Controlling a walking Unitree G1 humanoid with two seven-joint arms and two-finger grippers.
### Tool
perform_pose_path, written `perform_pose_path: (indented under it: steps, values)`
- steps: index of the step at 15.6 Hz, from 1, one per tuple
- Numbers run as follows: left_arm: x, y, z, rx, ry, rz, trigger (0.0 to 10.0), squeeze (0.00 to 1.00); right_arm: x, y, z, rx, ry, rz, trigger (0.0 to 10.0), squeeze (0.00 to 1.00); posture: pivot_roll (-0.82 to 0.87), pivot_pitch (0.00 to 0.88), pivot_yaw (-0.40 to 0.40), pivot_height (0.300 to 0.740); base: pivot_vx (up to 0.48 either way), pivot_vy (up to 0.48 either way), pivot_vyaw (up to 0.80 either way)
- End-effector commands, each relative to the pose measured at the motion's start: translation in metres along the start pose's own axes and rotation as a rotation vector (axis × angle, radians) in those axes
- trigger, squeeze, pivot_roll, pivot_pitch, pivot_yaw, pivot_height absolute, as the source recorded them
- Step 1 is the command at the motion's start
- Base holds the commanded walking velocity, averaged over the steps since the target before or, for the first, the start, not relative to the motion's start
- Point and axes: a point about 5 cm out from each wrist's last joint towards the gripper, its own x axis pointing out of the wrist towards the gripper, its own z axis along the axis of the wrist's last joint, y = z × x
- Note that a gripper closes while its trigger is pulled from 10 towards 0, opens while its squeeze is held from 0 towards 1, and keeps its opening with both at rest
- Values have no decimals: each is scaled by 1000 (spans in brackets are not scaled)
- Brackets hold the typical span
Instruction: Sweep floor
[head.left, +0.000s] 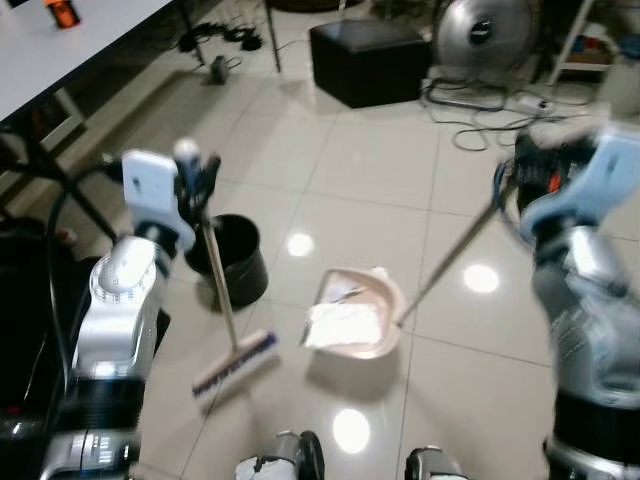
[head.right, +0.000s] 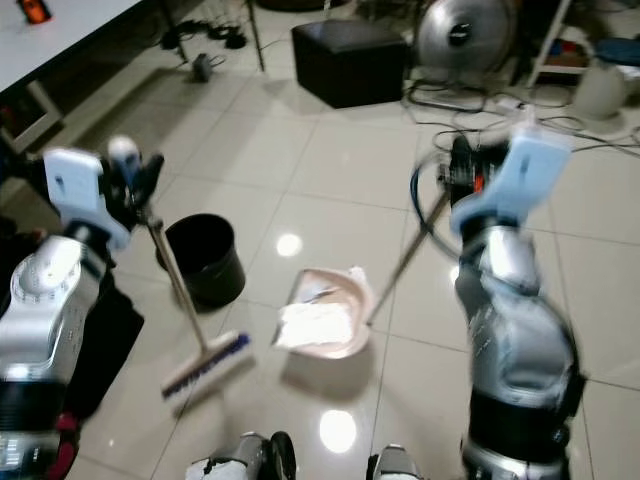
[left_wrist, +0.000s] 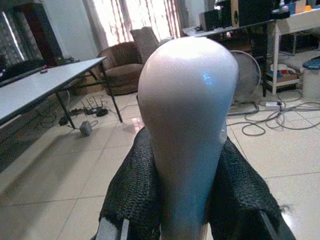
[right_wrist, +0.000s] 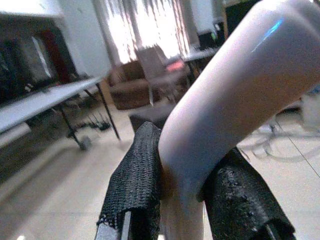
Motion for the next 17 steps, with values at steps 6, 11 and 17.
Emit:
perform_pose_path:
  steps: [6, 11, 17]
  values:
    - [-11, -13, 3, 66, -10, 48, 10000, 0, 10, 7, 48, 54, -69, 70, 10000, 0, -112, 44, 84, 740, 0, 0, 0]
    - [-13, -20, 4, 79, -2, 58, 10000, 0, 19, 18, 71, 97, -132, 102, 10000, 0, -62, 56, 95, 740, 109, 0, 0]
    - [-17, -22, 7, 95, 1, 60, 10000, 0, 23, 21, 73, 107, -125, 111, 10000, 0, -50, 50, 91, 740, 317, 0, 400]
